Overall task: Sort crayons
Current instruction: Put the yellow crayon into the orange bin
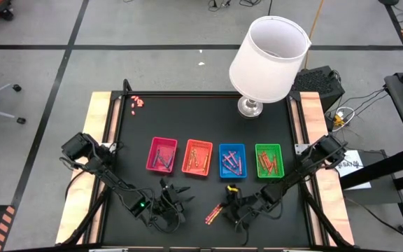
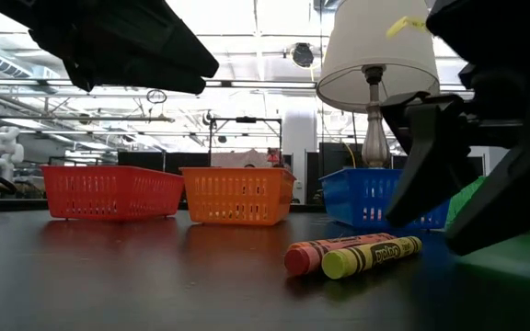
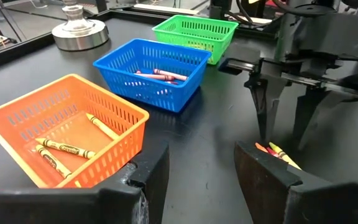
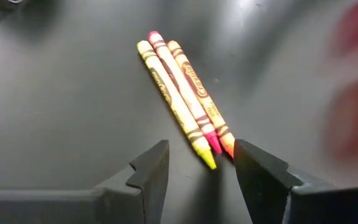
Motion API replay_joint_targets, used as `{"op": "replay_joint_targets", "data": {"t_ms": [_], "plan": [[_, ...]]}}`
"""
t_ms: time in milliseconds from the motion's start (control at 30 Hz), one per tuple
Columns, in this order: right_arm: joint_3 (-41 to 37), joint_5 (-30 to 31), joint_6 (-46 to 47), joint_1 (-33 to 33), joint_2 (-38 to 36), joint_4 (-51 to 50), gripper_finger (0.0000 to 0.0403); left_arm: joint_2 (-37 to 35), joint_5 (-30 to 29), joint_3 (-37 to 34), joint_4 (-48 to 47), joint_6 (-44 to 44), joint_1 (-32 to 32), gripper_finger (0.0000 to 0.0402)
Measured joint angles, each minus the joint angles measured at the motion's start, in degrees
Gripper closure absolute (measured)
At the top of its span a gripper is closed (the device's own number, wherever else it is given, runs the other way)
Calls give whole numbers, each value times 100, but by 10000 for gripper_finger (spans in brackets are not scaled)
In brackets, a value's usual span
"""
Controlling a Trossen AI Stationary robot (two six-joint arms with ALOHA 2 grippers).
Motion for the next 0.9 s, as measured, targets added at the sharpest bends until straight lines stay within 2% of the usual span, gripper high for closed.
{"op": "replay_joint_targets", "data": {"t_ms": [900], "plan": [[11,-258,791,-2,197,0,239,-2,7,0,-5,0,0,223]]}}
